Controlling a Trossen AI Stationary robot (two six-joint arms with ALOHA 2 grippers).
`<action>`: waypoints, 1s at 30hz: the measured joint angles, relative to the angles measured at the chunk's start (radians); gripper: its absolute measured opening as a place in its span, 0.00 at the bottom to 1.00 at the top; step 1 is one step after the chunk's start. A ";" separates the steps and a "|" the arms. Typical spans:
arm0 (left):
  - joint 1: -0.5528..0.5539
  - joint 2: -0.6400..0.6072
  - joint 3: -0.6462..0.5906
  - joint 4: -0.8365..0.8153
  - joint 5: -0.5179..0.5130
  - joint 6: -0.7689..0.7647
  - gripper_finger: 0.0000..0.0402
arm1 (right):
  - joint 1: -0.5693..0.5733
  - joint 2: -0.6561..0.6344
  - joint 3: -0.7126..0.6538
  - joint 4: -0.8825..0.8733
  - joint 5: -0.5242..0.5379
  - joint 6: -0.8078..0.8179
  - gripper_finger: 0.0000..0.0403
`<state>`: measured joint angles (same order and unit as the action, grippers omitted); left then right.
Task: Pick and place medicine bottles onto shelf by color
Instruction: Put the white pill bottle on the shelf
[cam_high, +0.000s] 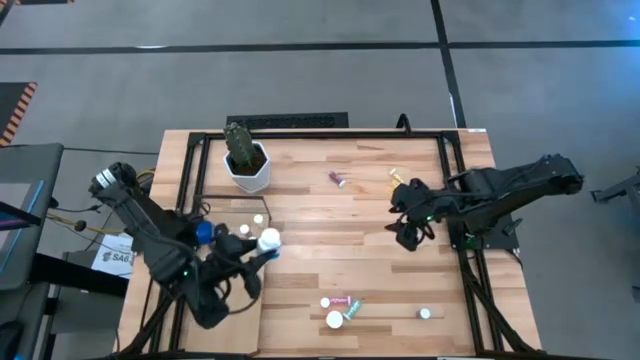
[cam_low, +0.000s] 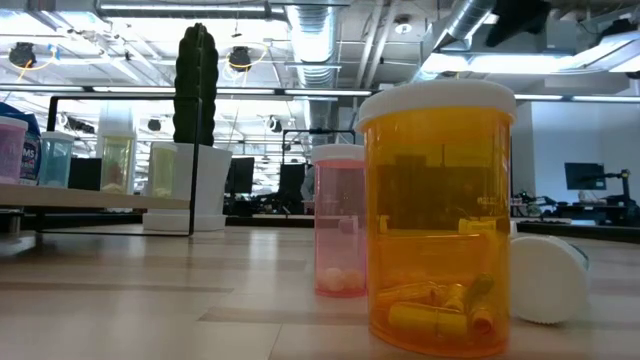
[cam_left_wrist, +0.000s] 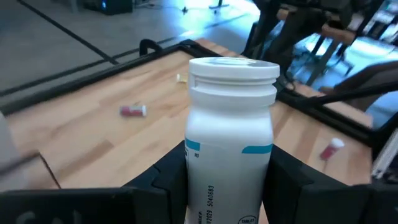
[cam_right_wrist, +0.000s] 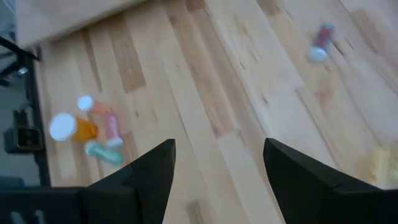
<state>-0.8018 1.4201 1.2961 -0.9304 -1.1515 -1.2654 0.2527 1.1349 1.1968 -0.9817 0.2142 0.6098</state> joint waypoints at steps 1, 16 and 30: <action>-0.018 0.000 -0.024 0.002 -0.017 -0.045 0.33 | 0.000 0.005 -0.003 0.003 0.000 -0.006 0.66; -0.229 0.005 -0.316 0.034 -0.064 -0.304 0.33 | 0.003 0.096 -0.001 0.040 0.061 -0.042 0.66; -0.403 0.005 -0.548 0.245 -0.086 -0.439 0.33 | 0.028 0.161 -0.002 0.080 0.157 -0.106 0.66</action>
<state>-1.2049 1.4250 0.7482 -0.6852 -1.2378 -1.7043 0.2809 1.2959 1.1950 -0.9015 0.3716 0.5038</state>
